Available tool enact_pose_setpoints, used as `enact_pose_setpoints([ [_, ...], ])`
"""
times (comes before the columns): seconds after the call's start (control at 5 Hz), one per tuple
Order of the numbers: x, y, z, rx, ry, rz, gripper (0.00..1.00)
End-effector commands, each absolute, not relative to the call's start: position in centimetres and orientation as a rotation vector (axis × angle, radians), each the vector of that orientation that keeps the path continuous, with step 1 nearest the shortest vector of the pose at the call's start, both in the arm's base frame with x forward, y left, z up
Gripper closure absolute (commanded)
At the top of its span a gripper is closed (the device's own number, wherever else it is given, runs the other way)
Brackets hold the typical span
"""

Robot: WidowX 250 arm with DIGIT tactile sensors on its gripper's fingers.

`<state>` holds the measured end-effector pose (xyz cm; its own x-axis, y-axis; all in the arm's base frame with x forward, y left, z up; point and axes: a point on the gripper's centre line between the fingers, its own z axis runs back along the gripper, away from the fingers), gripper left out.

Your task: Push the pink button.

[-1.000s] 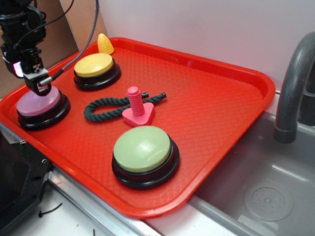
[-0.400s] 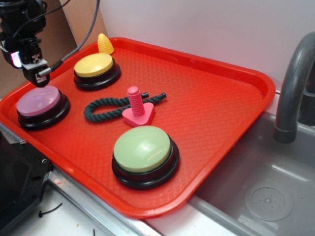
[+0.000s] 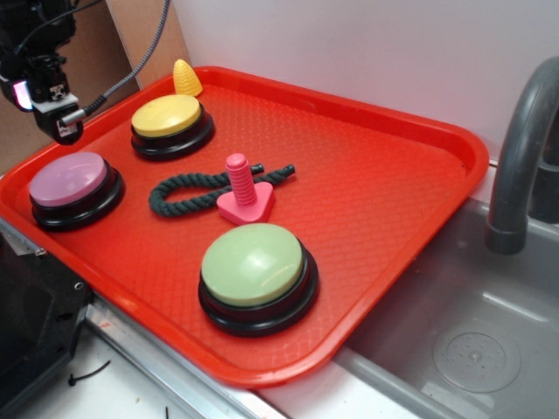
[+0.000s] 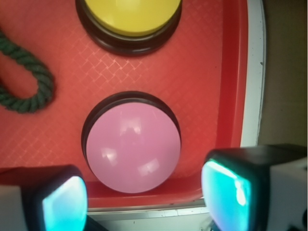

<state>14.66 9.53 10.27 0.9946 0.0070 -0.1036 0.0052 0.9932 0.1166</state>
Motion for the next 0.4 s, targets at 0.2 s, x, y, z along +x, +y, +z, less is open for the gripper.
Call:
enact_pose_setpoints([
  [0.2, 15.26, 9.78, 14.65, 0.159, 0.021, -0.019, 0.0],
])
